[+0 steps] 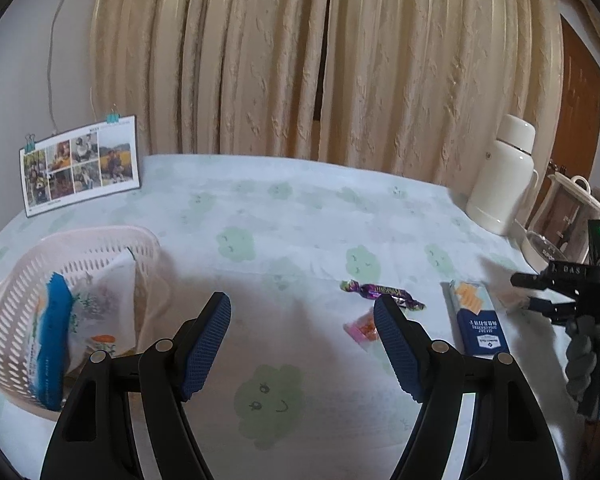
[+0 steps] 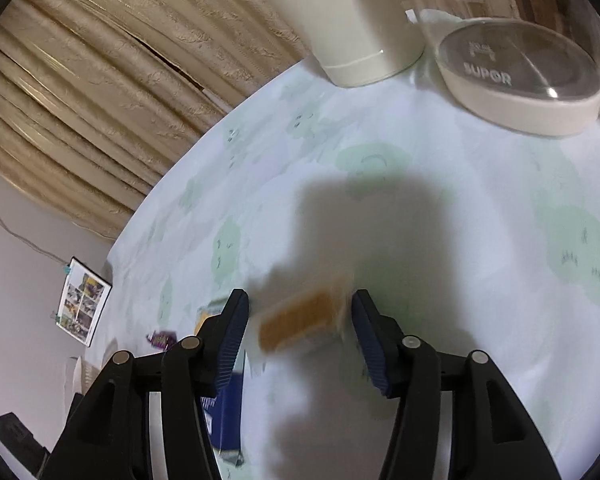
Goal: Organize snacks
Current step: 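Position the right gripper fingers around the clear packet of orange biscuit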
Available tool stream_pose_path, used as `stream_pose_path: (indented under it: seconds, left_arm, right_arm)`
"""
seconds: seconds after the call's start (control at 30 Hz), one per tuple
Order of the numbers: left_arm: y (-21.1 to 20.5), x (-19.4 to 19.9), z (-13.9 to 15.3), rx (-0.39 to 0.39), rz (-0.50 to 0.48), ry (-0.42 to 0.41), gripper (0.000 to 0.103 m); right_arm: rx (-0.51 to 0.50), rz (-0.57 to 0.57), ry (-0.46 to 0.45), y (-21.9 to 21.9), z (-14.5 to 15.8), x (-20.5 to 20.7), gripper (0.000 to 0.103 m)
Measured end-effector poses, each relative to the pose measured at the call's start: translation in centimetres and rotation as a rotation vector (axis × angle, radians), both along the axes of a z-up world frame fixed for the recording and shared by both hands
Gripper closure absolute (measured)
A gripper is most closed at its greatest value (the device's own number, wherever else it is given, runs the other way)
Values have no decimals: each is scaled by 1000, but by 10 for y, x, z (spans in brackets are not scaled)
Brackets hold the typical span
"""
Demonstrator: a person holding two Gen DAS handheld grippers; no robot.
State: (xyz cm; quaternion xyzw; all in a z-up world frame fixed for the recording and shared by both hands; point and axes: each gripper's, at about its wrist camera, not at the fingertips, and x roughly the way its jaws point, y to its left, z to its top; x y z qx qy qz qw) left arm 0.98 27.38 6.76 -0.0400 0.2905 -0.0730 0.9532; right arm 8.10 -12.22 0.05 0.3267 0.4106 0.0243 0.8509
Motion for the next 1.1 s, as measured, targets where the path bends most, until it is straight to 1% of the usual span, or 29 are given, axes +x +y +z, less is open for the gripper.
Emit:
stream_pose_path:
  seconds: [0.07, 0.17, 0.33, 0.5, 0.63, 0.7, 0.83, 0.97, 1.1]
  left_arm:
    - [-2, 3, -2, 3, -3, 10, 29]
    - [-5, 8, -4, 10, -12, 23, 29]
    - [-10, 20, -12, -3, -33, 72, 29]
    - [-12, 32, -21, -8, -39, 110, 29]
    - [-13, 37, -24, -6, -37, 126, 29]
    - [-13, 38, -26, -5, -35, 132, 29]
    - [-14, 39, -28, 3, -36, 140, 29]
    - [-16, 40, -32, 0, -40, 148, 29]
    - [-14, 42, -37, -9, -34, 162, 29]
  right_arm:
    - [-19, 8, 2, 4, 1, 7, 50]
    - [-78, 29, -4, 15, 3, 12, 50]
    - [-132, 84, -19, 25, 3, 12, 50]
    - [-107, 74, -14, 18, 2, 3, 50]
    - [-47, 96, -12, 15, 1, -6, 50]
    - [-56, 88, -23, 15, 5, -9, 50]
    - [-123, 76, -74, 18, 22, -1, 50]
    - [-143, 134, -94, 27, 23, 21, 50]
    - [-146, 197, -83, 33, 13, 38, 50]
